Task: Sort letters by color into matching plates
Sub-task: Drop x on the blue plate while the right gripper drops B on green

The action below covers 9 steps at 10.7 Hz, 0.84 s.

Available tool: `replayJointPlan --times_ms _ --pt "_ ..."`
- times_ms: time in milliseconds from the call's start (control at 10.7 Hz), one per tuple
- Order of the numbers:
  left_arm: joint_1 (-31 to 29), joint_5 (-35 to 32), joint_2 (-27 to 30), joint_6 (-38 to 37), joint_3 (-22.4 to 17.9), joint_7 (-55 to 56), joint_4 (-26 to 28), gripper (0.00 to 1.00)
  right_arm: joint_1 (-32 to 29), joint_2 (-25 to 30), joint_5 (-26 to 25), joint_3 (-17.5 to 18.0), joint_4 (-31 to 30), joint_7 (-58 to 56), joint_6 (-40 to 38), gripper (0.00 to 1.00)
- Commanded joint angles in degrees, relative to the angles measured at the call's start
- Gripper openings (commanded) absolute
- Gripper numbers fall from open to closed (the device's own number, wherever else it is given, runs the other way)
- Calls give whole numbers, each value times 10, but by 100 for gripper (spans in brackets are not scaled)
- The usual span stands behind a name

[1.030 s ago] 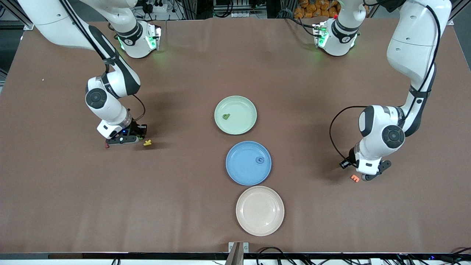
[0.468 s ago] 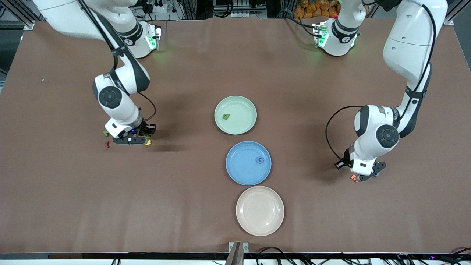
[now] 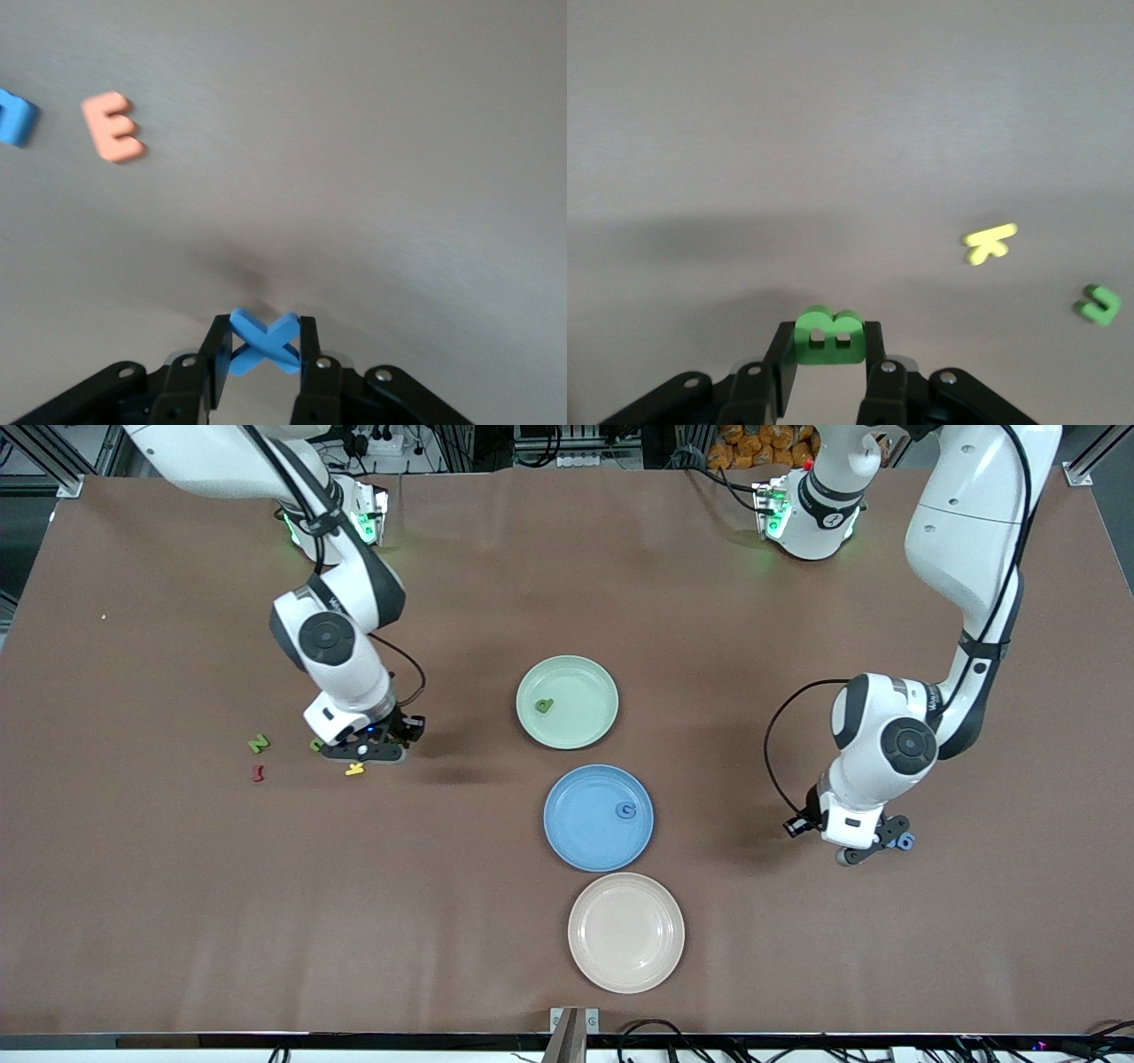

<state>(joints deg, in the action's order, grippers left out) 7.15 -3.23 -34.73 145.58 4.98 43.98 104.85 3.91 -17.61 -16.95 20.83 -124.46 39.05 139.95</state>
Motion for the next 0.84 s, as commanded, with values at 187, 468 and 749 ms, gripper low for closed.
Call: replayJointPlan --times_ms 187,468,749 --pt "51 8 7 -13 32 86 -33 0 105 -7 -1 3 33 151 -21 0" --pt "52 7 2 -13 96 143 -59 0 165 -25 10 3 52 241 -16 0" --pt "95 6 -1 -12 119 199 -81 0 222 -71 12 2 98 348 -15 0"
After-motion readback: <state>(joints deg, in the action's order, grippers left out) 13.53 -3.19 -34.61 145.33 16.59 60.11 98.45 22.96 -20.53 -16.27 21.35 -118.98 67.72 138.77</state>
